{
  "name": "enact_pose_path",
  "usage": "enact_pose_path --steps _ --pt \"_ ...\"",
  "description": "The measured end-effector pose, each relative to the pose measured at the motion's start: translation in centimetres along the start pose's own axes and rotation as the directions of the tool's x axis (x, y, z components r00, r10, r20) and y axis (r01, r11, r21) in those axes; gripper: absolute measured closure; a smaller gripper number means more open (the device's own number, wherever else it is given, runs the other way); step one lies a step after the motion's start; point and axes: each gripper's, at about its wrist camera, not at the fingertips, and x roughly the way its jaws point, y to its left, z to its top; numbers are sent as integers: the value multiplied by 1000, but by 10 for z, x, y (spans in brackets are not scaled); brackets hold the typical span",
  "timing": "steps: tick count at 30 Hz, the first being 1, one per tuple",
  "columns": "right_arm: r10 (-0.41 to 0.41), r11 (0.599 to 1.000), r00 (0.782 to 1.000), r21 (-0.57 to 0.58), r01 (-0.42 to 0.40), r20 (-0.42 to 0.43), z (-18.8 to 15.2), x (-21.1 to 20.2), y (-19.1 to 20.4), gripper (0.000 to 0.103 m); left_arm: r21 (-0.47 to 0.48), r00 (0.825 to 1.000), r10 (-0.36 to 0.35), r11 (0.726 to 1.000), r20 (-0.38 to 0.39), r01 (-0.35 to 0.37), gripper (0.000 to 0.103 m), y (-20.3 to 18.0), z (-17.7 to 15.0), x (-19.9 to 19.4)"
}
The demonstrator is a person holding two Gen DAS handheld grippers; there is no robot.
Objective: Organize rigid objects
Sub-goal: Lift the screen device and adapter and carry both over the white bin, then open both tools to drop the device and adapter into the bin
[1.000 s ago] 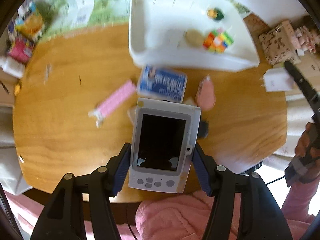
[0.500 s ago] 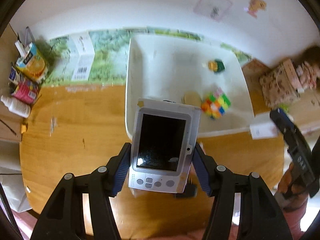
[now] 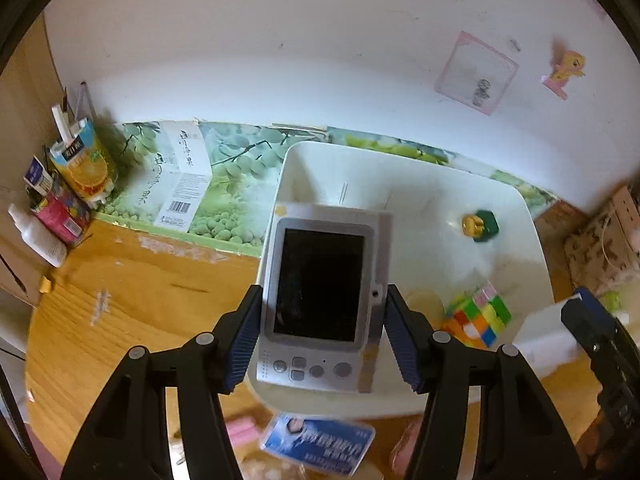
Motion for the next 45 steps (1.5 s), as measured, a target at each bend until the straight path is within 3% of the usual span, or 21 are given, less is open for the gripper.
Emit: enact_pose_path --steps 3,6,11,15,19,35,45 --pt "21 1000 1000 -18 -21 8 -1 9 1 47 -34 999 -38 999 14 38 42 1 -1 10" --pt "37 999 999 -23 -37 -3 -2 21 1 47 24 1000 9 1000 15 -9 43 -8 -2 20" --pt "31 999 999 -6 -31 -32 -4 37 -3 47 43 1000 -16 999 0 16 42 -17 0 28" --pt "44 999 999 -6 -44 0 -2 35 -4 47 87 999 15 996 38 -18 42 -25 3 27" --pt "28 998 1000 -48 -29 -14 -2 37 2 47 111 995 8 994 97 -19 28 -30 10 15" --pt "16 1000 997 -27 -14 78 3 -13 11 33 85 985 19 996 170 -34 28 -24 -1 -39" --pt "-8 1000 986 -26 13 169 -6 -61 26 23 80 952 40 995 305 -68 21 -10 -21 -97"
